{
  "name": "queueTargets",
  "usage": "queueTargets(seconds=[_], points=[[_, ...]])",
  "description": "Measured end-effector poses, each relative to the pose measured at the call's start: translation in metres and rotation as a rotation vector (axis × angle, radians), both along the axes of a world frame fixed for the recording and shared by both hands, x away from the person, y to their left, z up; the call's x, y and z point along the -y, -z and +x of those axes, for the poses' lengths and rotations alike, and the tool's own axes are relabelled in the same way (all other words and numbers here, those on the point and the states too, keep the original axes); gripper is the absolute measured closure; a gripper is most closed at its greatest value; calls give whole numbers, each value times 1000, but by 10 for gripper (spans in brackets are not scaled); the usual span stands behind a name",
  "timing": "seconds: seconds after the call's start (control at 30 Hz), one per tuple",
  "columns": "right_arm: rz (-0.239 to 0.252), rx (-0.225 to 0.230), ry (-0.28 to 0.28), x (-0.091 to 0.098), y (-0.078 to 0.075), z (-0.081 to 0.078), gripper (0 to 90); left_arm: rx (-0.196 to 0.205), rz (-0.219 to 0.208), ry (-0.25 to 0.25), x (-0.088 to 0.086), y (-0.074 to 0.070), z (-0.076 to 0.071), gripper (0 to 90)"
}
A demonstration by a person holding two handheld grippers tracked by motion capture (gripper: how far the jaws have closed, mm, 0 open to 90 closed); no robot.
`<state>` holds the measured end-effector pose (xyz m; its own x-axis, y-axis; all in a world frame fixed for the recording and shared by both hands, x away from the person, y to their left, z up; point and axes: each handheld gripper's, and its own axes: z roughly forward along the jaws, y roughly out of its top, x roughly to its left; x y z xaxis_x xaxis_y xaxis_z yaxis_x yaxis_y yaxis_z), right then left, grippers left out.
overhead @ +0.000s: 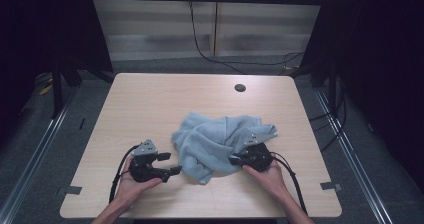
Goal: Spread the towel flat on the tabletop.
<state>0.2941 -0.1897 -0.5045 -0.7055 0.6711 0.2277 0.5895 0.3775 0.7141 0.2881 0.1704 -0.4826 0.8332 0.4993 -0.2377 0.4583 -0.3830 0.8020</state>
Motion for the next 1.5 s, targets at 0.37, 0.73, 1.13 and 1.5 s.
queueTargets(seconds=[0.37, 0.73, 1.13, 1.5], points=[[61, 18, -35, -7, -9, -5, 763, 2, -73, 17, -7, -5, 1, 827], [211, 162, -1, 2, -67, 3, 767, 121, -226, -19, -18, -65, 7, 841], [345, 374, -7, 3, -160, 11, 818, 247, -358, -2, -18, -138, 13, 840], [207, 179, 101, 2, -76, 71, 810, 54, -210, -188, -25, -51, 76, 822]])
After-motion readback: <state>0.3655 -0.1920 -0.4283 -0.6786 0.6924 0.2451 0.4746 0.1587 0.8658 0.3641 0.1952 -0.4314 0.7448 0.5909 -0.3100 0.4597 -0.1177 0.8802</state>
